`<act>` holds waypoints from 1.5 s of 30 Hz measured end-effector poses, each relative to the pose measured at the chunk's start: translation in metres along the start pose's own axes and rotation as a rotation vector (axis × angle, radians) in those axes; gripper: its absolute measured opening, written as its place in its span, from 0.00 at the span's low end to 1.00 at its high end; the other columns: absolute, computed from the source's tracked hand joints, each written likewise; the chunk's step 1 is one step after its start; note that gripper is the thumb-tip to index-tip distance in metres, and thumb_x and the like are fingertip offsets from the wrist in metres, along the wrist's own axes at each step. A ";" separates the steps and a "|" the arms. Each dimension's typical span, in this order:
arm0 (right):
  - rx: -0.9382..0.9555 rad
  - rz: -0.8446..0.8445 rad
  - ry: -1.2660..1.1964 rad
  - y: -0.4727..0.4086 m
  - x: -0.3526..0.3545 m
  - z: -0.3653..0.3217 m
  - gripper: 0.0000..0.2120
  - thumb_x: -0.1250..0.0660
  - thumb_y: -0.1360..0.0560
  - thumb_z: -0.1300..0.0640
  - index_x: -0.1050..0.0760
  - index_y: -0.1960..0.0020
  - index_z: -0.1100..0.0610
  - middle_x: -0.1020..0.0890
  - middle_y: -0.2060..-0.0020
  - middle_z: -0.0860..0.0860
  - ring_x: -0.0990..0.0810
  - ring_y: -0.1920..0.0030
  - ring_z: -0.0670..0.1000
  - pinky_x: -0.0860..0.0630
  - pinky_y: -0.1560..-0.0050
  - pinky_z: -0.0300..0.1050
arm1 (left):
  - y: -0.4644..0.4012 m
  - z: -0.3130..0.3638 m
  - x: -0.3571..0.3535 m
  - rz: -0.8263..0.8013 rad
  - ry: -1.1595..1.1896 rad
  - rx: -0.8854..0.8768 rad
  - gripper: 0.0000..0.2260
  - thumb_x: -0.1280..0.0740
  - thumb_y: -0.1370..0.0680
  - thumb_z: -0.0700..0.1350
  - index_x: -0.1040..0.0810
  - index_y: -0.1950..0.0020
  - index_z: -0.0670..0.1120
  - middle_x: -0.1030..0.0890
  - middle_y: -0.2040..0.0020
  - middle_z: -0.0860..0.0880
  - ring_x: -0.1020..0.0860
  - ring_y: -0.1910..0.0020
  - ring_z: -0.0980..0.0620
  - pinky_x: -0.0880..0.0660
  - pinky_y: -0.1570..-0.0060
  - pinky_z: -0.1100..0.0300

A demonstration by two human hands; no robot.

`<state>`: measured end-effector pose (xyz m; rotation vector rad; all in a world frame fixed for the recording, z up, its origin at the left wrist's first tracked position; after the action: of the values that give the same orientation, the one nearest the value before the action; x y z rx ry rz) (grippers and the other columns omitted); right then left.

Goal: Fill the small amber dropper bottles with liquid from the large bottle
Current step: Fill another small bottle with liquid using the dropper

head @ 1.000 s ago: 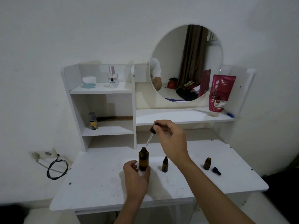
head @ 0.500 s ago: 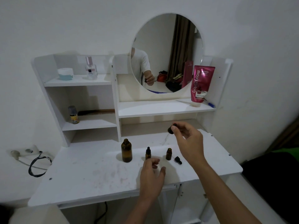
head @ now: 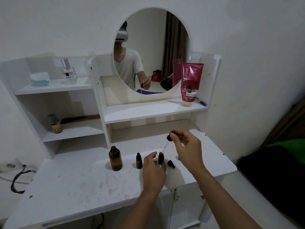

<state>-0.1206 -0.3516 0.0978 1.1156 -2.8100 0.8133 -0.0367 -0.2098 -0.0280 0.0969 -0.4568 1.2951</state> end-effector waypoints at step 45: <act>0.092 -0.070 0.146 0.003 -0.026 -0.006 0.07 0.29 0.21 0.63 0.16 0.44 0.57 0.13 0.55 0.45 0.14 0.52 0.40 0.21 0.47 0.31 | -0.003 -0.026 0.002 -0.098 0.058 -0.009 0.21 0.28 0.20 0.48 0.28 0.28 0.51 0.21 0.37 0.55 0.20 0.43 0.57 0.21 0.42 0.62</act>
<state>-0.1041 -0.3303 0.0966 1.1098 -2.6241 0.9836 -0.0268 -0.2003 -0.0501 0.0729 -0.4040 1.1964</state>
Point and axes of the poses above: each hand's wrist, its own y-axis away from the middle knuckle, its own x-axis out of the back of the hand, z = x × y, the point moved 8 cm from there along -y, towards the middle knuckle
